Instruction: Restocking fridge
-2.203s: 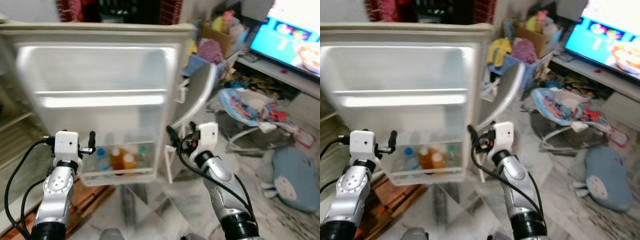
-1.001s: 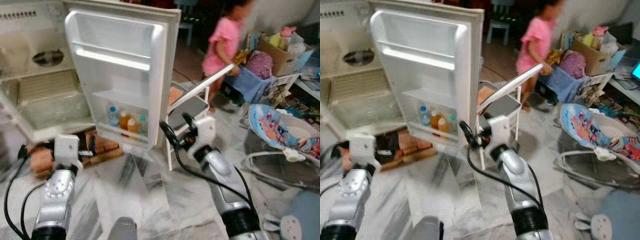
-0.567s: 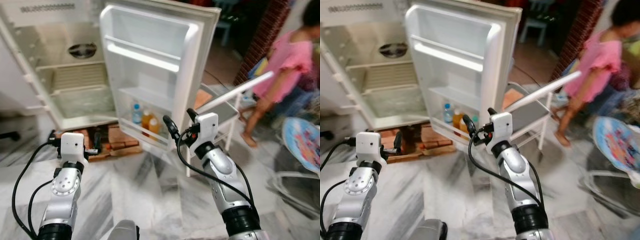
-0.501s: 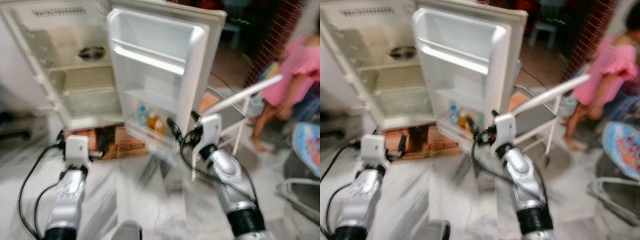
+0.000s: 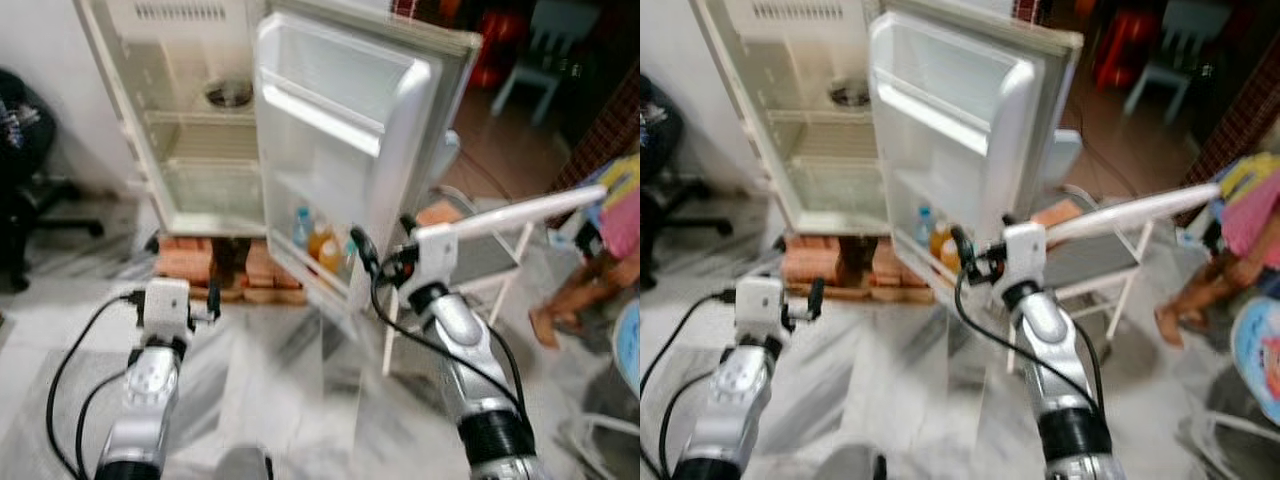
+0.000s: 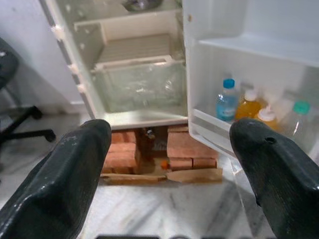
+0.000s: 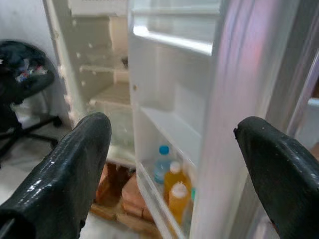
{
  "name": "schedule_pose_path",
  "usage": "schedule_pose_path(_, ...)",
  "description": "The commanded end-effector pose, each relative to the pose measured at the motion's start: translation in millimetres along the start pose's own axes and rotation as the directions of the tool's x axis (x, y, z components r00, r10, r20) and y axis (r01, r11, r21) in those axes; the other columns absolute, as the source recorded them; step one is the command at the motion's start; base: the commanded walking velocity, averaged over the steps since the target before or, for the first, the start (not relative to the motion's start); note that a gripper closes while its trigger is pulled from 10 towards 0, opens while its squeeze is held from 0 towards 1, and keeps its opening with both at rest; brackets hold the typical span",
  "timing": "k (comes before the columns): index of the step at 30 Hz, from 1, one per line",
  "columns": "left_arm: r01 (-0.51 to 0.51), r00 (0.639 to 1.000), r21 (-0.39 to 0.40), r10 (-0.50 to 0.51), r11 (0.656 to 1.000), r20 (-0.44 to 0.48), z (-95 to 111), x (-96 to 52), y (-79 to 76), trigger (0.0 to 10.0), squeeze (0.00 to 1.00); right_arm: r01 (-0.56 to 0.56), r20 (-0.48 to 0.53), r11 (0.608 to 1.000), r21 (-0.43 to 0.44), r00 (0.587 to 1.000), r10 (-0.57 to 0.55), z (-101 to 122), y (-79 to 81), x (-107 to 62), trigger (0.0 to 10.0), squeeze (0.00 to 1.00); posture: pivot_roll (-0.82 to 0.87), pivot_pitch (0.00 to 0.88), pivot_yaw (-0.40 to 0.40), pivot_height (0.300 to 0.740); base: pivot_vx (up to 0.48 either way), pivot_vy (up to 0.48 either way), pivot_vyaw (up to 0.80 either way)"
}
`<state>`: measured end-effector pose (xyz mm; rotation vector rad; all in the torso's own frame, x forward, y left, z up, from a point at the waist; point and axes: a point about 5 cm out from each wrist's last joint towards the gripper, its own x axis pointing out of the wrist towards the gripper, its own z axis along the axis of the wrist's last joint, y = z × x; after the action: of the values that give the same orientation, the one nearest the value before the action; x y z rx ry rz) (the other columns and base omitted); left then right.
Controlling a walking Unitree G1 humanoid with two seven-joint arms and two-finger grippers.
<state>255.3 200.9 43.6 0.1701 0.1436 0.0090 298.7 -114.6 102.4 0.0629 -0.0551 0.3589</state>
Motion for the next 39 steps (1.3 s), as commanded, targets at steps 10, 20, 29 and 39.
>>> schedule_pose_path(10, -0.002, 1.0, -0.009, 0.002, 1.0, 0.006, 0, 1.8, -0.9, 10.0, 0.0, 0.011, 0.033, 1.0, -0.006, 0.999, -0.011, 5, 0.9, 1.9, 10.0, 0.0, 0.1, 0.0, -0.026, 0.74, 0.464, 0.0, 0.0)
schedule_pose_path(20, -0.004, 1.0, -0.035, 0.004, 0.999, -0.005, 0, 2.5, -3.8, 10.0, 0.0, 0.006, 0.032, 1.0, -0.028, 0.999, -0.005, 5, 1.6, 2.7, 10.0, 0.0, 0.1, 0.0, -0.026, 0.74, 0.474, 0.0, 0.0)
schedule_pose_path(29, 0.012, 1.0, -0.037, -0.013, 0.999, -0.018, -2, 3.2, -7.5, 10.0, 0.0, 0.003, 0.042, 1.0, -0.03, 0.999, -0.002, 6, 2.8, 4.1, 10.0, 0.0, 0.1, 0.0, -0.025, 0.74, 0.047, 0.0, 0.36)
schedule_pose_path(39, -0.012, 0.994, -0.022, 0.01, 1.0, -0.109, -12, 0.9, -5.0, 10.0, 0.0, -0.006, 0.04, 1.0, -0.03, 0.999, 0.007, 6, 3.7, 5.5, 10.0, 0.0, 0.11, 0.0, -0.025, 0.74, 0.0, 0.0, 0.8)
